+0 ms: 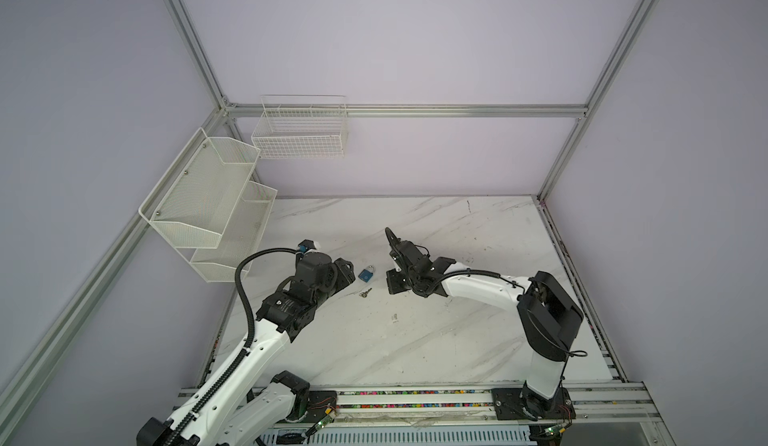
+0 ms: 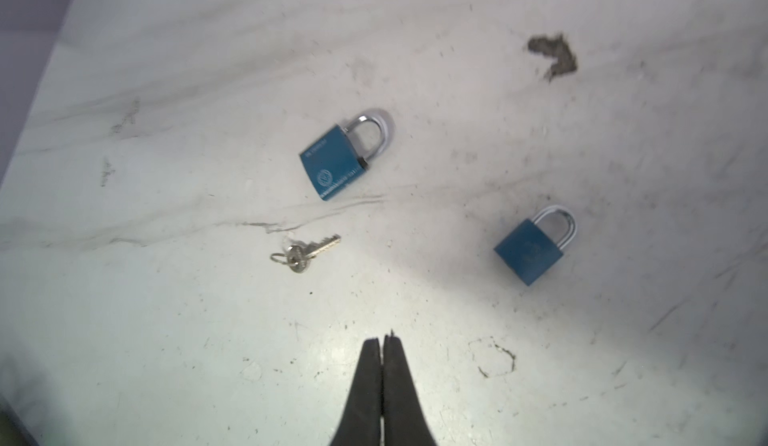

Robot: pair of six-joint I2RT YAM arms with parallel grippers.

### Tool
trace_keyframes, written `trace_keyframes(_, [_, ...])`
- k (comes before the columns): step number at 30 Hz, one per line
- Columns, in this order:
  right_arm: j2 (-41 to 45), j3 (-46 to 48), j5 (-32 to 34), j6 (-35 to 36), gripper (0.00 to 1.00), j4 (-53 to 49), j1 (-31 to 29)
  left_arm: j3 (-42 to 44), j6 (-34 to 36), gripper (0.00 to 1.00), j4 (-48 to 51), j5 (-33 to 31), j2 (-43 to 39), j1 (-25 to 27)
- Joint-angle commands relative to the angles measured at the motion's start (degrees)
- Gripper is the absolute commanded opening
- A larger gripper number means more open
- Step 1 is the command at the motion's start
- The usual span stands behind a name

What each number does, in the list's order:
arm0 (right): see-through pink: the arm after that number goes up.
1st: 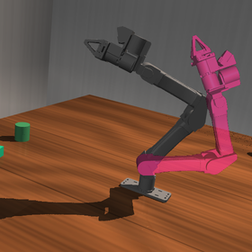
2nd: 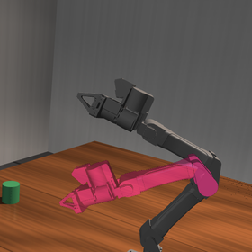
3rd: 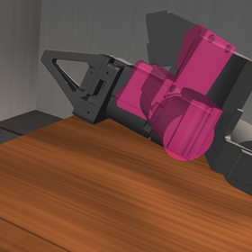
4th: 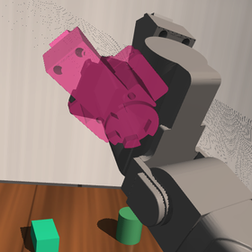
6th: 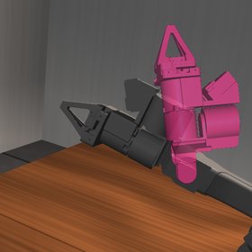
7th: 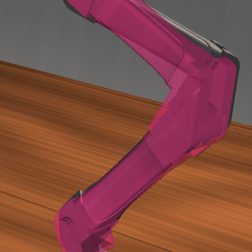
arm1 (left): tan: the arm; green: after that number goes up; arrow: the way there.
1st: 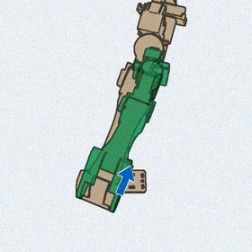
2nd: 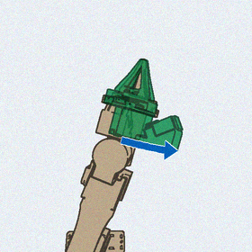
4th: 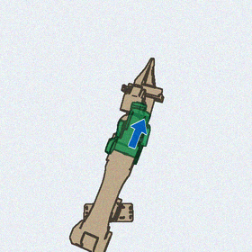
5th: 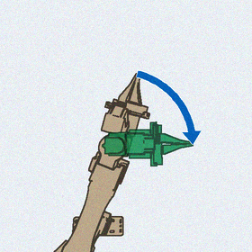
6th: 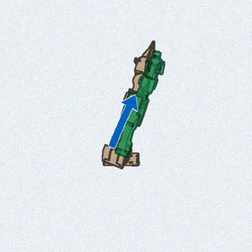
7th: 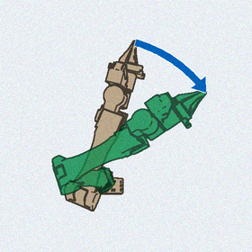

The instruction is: Unlock with the key

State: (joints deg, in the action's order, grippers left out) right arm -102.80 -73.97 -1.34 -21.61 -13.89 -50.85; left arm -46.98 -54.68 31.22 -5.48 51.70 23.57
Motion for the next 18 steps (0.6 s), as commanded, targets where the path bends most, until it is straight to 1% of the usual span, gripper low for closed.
trace_keyframes(1, [6.71, 1.76, -1.64, 8.82, 0.0, 5.01, -0.48, -1.05, -4.72, 0.61, 1.76, 4.87, -3.01, -1.09])
trace_keyframes(3, [10.11, 2.6, -2.83, 11.93, 0.0, 7.29, -0.48, -1.83, -7.93, 0.61, 2.13, 5.96, -4.18, -1.4])
trace_keyframes(5, [12.6, 2.74, -3.78, 14.12, 0.0, 8.63, -0.48, -2.15, -11.1, 0.61, 0.19, 8.28, -4.91, -1.59])
trace_keyframes(10, [15.39, 1.84, -4.82, 16.04, 0.0, 11.04, -0.52, -1.04, -22.79, 0.62, -6.92, 11.51, -5.44, -1.77])
trace_keyframes(14, [16.14, 1.46, -6.4, 15.42, 0.0, 14.57, -0.5, 2.37, -32.71, 0.63, -18.87, 14.37, -4.05, -1.79])
trace_keyframes(16, [16.64, 1.38, -6.94, 14.55, 0.0, 16.52, -0.52, 3.07, -37.51, 0.63, -22.87, 15.78, -2.47, -1.78])
trace_keyframes(18, [17.15, 1.85, -7.3, 13.21, 0.0, 18.95, -0.57, 3.14, -40.76, 0.63, -25.71, 16.51, -1.14, -1.82])
